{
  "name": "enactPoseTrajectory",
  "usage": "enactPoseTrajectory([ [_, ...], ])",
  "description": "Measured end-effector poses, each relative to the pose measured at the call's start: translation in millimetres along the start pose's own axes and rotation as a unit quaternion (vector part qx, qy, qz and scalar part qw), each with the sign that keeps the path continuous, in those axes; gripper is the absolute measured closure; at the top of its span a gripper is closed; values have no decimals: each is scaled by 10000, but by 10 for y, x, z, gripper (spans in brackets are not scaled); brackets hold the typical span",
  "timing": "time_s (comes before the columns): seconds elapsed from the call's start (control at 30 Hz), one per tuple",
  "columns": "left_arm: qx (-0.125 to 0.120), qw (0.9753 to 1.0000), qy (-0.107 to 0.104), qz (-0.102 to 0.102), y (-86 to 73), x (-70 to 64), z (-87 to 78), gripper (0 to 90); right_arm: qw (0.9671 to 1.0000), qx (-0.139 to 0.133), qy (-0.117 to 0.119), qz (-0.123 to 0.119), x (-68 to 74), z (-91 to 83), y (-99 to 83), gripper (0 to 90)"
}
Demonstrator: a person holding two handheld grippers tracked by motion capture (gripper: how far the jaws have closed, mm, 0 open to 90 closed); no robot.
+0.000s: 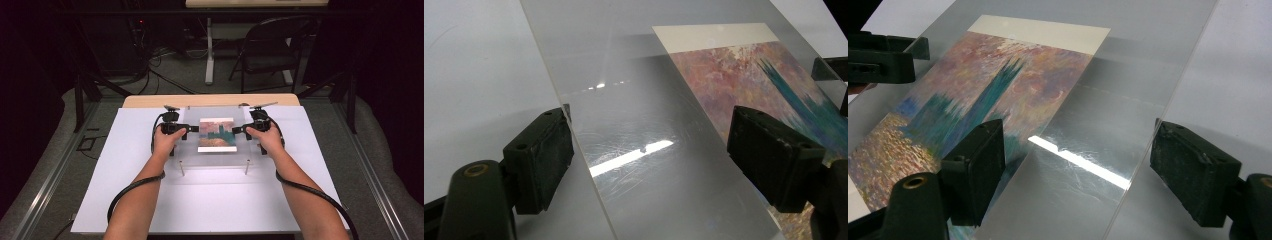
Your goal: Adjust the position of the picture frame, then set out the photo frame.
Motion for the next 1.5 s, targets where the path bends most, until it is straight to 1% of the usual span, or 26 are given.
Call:
enactPoseTrajectory([
  [0.1, 4, 10000, -35, 12, 1, 6, 1, 189, 10000, 22, -1, -4, 3, 0, 0, 214],
  [0.23, -16, 10000, 3, 0, 1, 2, 1, 191, 10000, 59, -26, -18, 7, -4, 3, 214],
  [0.3, -39, 10000, -19, -5, 0, 4, 1, 192, 10000, 35, -33, -45, 7, 0, 9, 214],
  [0.37, -49, 10000, -40, -47, -2, 11, -4, 202, 10000, 69, -47, -47, 9, -5, 8, 214],
  [0.53, -39, 10000, -48, -65, 4, 23, -11, 220, 10000, -37, -37, -62, 13, -5, 3, 216],
  [0.6, -31, 9999, -57, -87, 9, 25, -15, 231, 10000, -30, -26, -74, 12, -11, 0, 217],
  [0.93, -45, 10000, -20, -30, 32, -3, -58, 238, 9999, 15, -80, -103, 44, -43, 13, 217],
  [1.0, -74, 10000, -25, -24, 39, -10, -81, 245, 9998, -6, -82, -180, 56, -56, 23, 218],
  [1.1, -134, 9999, -26, 15, 47, -11, -119, 263, 9997, 16, -110, -219, 85, -84, 33, 220],
  [1.13, -143, 9999, -33, 41, 48, -17, -134, 266, 9995, 1, -118, -276, 90, -90, 38, 220],
  [1.27, -217, 9997, -58, 52, 57, -30, -204, 290, 9992, 2, -150, -368, 130, -136, 49, 227],
  [1.5, -286, 9994, -53, 179, 81, -63, -320, 331, 9983, -45, -235, -525, 211, -224, 65, 244],
])
Point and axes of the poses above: each handheld gripper's, and its own axes: z roughly forward along the jaws, y roughly out of its top, x roughly to its left, the point moved 6 cm from there along z, roughly forward along the jaws, and after that the axes turned 8 degrees about y, right-handed, at the moved point
